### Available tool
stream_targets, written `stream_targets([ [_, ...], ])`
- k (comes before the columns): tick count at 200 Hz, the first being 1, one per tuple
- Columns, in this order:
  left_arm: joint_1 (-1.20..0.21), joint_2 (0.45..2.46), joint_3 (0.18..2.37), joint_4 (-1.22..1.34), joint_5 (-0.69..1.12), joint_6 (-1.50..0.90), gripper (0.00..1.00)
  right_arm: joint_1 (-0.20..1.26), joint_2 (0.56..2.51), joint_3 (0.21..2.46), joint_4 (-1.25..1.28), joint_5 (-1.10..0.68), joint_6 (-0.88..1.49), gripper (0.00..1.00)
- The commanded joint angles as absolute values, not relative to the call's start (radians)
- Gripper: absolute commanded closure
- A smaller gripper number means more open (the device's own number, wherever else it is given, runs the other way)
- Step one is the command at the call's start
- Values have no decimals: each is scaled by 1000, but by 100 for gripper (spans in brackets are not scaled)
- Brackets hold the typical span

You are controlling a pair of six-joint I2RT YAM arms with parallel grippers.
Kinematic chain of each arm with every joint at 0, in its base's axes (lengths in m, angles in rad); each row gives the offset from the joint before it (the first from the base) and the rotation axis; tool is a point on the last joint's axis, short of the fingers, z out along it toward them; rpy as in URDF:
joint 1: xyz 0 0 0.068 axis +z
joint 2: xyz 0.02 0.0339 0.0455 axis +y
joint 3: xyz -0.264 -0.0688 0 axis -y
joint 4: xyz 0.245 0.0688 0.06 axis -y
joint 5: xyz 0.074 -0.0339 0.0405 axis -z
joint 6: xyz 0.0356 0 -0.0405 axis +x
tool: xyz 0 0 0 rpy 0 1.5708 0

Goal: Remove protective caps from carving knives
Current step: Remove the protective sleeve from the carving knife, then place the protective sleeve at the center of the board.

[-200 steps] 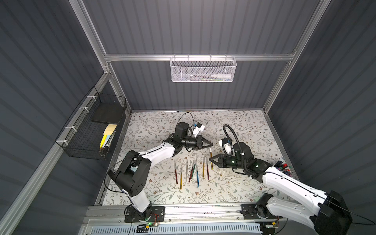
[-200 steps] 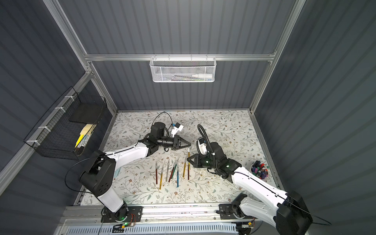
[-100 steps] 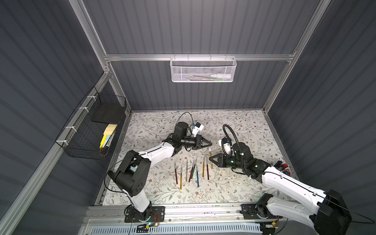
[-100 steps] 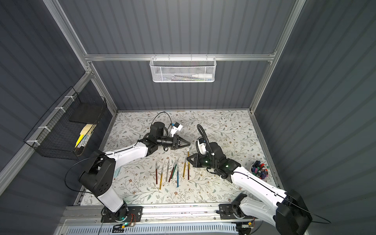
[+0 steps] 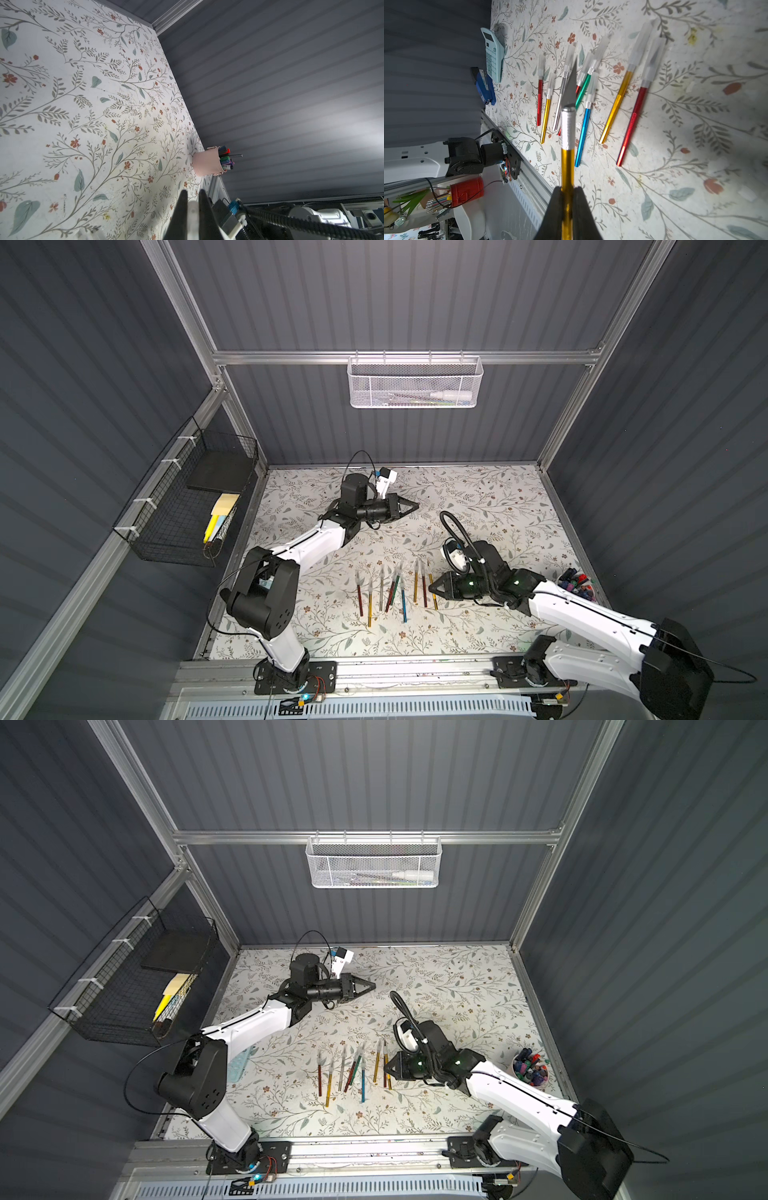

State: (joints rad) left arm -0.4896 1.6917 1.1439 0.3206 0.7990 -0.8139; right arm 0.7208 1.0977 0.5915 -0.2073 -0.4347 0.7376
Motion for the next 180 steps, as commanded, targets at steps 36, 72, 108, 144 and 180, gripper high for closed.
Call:
stream_targets([
  [36,-488,1657,1170,264,772,-741,100,723,1075,602,-262,-407,734,99],
  [72,-488,1639,1171,197,751,-699,100,723,1052,620,-311,-343,720,99],
  [108,-488,1614,1181,67,733,-613,100,723,1038,645,-388,-207,686,99],
  [144,-489,1611,1181,-22,745,-568,100,714,1043,693,-491,-128,591,99],
  [180,-495,1597,1153,-34,733,-559,100,667,1053,705,-491,-85,523,100],
])
